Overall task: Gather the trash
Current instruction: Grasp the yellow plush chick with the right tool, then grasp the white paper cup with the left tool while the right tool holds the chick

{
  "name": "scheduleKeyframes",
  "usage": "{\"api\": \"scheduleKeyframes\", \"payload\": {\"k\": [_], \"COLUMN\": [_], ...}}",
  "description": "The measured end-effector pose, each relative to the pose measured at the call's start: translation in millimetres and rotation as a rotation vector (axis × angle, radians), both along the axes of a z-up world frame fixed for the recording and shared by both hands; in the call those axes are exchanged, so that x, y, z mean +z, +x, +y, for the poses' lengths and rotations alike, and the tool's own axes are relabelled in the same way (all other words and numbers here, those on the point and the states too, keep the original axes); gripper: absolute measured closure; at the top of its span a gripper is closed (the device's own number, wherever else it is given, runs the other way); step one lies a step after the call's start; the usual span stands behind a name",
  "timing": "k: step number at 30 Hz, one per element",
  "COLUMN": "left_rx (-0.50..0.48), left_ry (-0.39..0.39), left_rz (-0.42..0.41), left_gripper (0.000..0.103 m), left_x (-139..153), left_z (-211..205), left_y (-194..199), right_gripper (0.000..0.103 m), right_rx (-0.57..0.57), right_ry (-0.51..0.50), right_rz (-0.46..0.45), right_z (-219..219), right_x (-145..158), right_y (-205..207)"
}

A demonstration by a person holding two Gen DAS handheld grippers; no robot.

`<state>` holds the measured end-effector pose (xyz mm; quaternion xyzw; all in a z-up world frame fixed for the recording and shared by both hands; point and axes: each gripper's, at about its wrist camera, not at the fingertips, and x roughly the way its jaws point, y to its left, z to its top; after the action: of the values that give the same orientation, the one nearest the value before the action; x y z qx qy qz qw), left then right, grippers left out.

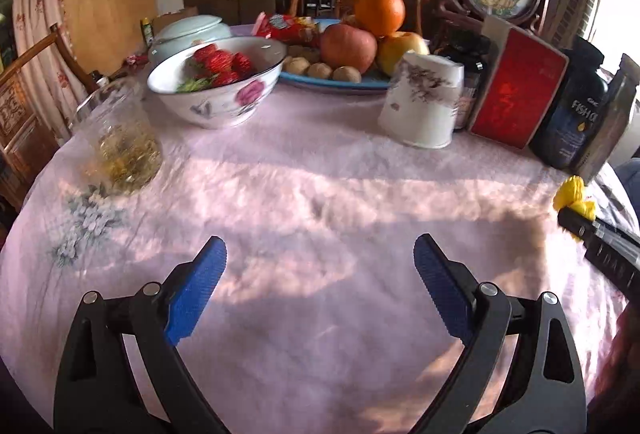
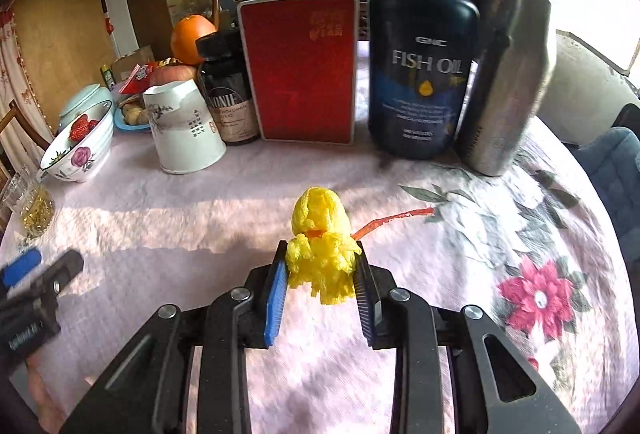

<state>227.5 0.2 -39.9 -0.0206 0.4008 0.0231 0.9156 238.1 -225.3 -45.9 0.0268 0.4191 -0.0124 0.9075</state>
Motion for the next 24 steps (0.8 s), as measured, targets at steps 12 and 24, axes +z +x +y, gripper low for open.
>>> {"api": "scheduleKeyframes", "payload": {"k": [12, 24], "left_rx": [-0.079, -0.102], "left_ry": [0.037, 0.092], "left_rz": [-0.010, -0.014], "left_gripper": [0.012, 0.012], "left_x": [7.1, -2.7], "left_z": [-38.9, -84.4], "left_y": [111.3, 152.8], "right_gripper": [0.072, 0.072], "right_rx": [-0.001, 0.000], "right_ry": [0.130, 0.218], "right_rz": [-0.044, -0.022], "right_z": [-21.9, -36.6], "right_x": [5.8, 5.5], "right_y": [-6.8, -7.6]}}
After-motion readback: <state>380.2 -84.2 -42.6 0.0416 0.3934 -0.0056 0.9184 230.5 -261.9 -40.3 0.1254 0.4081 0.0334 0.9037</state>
